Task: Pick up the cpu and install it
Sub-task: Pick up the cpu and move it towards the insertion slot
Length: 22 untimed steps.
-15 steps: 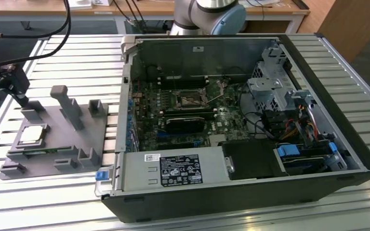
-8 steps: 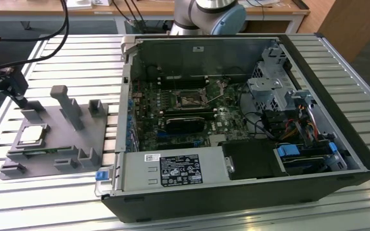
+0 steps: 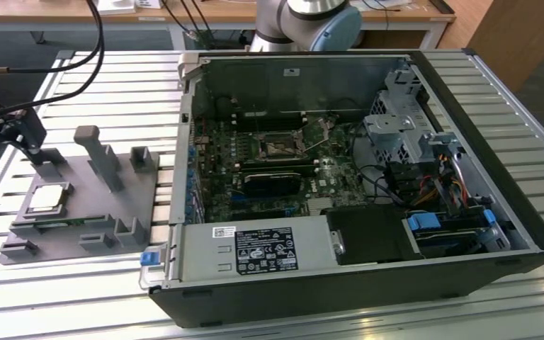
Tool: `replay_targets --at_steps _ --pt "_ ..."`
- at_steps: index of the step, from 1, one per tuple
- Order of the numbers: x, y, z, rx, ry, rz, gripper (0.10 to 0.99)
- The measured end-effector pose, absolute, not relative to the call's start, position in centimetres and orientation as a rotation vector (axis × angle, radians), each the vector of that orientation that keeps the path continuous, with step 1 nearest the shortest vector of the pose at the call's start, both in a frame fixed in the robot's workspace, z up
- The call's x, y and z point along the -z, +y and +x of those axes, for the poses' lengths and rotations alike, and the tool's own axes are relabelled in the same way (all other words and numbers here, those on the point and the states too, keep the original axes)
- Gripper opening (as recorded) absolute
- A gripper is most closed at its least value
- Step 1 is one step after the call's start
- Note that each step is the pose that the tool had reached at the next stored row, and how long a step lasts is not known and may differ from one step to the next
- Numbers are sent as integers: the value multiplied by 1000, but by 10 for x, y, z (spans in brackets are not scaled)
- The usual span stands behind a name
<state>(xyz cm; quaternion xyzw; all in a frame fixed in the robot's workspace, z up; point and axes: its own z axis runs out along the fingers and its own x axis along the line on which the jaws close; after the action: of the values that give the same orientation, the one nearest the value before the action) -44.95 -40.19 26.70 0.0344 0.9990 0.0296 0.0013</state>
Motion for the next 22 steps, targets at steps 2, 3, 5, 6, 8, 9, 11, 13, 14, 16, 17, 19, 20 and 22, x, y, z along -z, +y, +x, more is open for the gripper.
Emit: replay_targets --at_steps 2,3,5,6,8,9,11,13,14,16,17,19,20,22 --pt "-265 -402 -449 -93 3136 108 702" --pt "-265 -402 -449 -93 3136 108 702" --pt "-263 -402 -449 -93 3136 108 702" --pt "-262 -402 -449 -93 3136 108 702" --pt "-261 -402 -449 -93 3136 108 702" --pt "-260 -402 -450 -93 3136 108 702" --pt "-258 -402 -450 -93 3136 108 702" --pt "-256 -402 -451 -93 3136 108 702" --pt "-255 -402 -451 -93 3136 108 702" --pt "-253 -402 -452 -93 3136 107 702" --pt "-253 -403 -452 -96 3136 107 702" --pt "-251 -404 -452 -103 3136 107 702" --pt "-251 -405 -452 -104 3136 107 702" --pt "-250 -405 -451 -104 3136 107 702"
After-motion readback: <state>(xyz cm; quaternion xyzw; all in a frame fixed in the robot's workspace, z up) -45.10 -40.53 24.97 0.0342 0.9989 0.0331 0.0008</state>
